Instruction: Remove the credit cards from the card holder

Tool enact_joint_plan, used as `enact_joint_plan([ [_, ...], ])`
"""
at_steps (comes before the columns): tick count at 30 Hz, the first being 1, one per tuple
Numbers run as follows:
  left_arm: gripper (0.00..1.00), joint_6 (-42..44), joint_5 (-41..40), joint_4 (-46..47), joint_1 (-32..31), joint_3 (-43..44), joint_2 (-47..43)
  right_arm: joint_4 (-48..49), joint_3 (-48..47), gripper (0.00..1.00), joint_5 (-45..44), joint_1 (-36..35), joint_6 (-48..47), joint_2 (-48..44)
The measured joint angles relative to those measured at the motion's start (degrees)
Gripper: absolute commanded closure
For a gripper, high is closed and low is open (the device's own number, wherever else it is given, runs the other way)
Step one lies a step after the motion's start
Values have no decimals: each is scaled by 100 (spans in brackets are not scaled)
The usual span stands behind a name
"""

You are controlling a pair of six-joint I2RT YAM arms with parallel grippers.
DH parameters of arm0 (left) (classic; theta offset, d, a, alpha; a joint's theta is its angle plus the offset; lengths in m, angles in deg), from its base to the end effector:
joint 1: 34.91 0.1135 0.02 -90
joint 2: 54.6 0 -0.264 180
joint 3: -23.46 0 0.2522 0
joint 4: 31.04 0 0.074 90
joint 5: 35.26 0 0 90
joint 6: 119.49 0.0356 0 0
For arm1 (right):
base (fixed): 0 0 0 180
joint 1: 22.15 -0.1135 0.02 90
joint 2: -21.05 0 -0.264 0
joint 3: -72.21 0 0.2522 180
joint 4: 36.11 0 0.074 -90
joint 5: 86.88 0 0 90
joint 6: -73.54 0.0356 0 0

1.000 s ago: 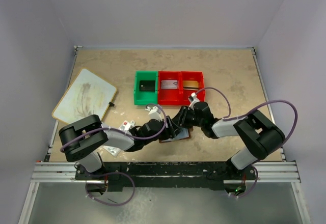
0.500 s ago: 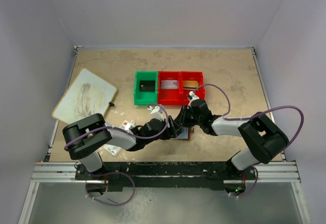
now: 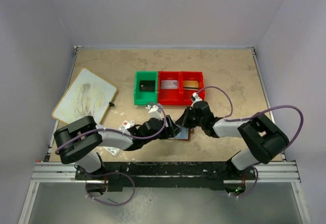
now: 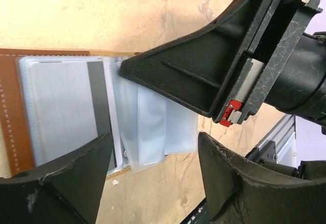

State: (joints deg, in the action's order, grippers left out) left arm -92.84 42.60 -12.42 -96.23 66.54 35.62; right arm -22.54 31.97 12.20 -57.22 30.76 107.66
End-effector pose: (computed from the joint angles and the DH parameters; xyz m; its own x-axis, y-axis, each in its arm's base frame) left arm 0.1449 -0.2492 0.1407 -0.7901 -0.3763 -0.4839 0.1401 0.6575 -0.7403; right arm 0.2179 0.1598 0.1354 -0.7972 0.3258 -0.5082 -0.1337 0.7256 0.6750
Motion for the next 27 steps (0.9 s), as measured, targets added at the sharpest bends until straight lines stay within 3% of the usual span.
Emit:
enact_joint_plan([
  [15,34,92,131,-168,0,55,17,1880,944,96,984,619,660,271],
  [27,35,160,564,2,-111,350,476,2240,1058,93,1165,702,813,420],
])
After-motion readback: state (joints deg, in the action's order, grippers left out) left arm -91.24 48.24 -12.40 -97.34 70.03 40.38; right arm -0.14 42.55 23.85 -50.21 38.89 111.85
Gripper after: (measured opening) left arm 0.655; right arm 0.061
